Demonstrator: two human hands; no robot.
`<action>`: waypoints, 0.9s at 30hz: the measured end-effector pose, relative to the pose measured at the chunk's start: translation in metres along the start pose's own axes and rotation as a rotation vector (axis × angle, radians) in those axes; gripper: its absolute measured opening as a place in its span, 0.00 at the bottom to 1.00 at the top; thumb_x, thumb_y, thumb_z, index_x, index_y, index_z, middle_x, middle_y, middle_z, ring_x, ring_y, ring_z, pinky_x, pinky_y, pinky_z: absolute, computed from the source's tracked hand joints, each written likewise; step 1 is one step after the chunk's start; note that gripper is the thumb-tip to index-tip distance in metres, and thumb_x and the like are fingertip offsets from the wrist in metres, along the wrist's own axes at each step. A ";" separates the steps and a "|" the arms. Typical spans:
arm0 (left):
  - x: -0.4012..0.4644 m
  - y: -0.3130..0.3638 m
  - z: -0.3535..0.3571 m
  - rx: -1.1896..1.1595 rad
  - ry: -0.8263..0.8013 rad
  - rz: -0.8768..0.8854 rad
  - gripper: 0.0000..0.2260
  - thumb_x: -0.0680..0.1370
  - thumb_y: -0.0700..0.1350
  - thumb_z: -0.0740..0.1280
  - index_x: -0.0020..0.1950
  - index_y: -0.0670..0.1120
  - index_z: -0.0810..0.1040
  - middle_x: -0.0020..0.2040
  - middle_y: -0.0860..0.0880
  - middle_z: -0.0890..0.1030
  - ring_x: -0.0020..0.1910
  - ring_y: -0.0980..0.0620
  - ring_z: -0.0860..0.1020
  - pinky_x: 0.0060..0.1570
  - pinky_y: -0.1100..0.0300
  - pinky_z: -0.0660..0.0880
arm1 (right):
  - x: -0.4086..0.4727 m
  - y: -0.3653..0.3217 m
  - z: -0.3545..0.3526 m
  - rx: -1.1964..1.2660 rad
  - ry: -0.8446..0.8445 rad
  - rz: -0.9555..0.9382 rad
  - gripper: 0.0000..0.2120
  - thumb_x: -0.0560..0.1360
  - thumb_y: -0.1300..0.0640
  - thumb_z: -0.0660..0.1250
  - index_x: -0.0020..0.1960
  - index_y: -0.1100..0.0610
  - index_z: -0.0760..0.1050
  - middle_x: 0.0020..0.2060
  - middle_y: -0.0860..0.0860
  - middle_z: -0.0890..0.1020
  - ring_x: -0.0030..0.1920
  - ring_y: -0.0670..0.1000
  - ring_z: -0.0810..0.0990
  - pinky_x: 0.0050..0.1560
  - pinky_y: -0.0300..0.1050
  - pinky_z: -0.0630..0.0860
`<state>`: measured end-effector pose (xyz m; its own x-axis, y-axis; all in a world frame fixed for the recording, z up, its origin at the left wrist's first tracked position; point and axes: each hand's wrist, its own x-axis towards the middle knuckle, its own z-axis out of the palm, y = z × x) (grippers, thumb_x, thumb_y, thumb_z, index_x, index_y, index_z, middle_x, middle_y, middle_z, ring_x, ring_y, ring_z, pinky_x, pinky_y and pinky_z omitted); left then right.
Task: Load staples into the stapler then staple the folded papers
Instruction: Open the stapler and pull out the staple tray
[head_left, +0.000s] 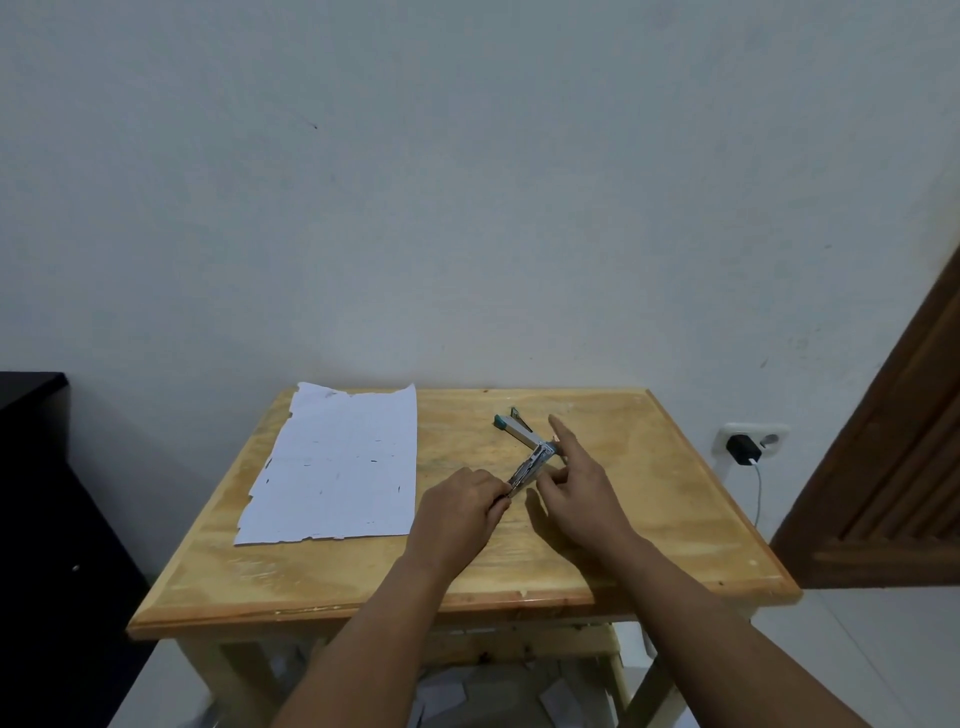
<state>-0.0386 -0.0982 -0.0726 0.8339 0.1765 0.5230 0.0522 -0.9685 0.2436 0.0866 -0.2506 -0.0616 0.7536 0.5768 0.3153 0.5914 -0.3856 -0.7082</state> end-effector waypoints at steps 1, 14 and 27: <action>0.000 0.000 0.000 0.002 0.002 -0.001 0.11 0.84 0.50 0.68 0.64 0.51 0.85 0.55 0.53 0.87 0.52 0.54 0.81 0.46 0.60 0.77 | 0.000 0.000 0.000 0.011 -0.006 0.002 0.30 0.81 0.56 0.64 0.81 0.43 0.62 0.53 0.44 0.81 0.39 0.50 0.82 0.42 0.51 0.83; -0.001 0.002 -0.002 0.030 0.020 -0.021 0.10 0.83 0.51 0.69 0.62 0.52 0.85 0.54 0.54 0.86 0.48 0.55 0.83 0.41 0.64 0.75 | 0.003 -0.007 -0.013 -0.168 0.055 -0.142 0.18 0.80 0.57 0.66 0.69 0.47 0.76 0.63 0.41 0.73 0.47 0.47 0.82 0.47 0.48 0.83; 0.000 0.002 -0.002 0.042 0.012 -0.004 0.10 0.84 0.50 0.68 0.64 0.53 0.84 0.55 0.53 0.86 0.50 0.54 0.81 0.43 0.61 0.76 | 0.004 -0.009 -0.015 -0.507 0.010 -0.165 0.09 0.81 0.48 0.63 0.56 0.50 0.79 0.57 0.45 0.78 0.42 0.48 0.78 0.40 0.45 0.79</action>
<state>-0.0399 -0.1001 -0.0709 0.8272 0.1818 0.5318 0.0784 -0.9743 0.2110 0.0883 -0.2553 -0.0444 0.6398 0.6535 0.4045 0.7652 -0.5910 -0.2554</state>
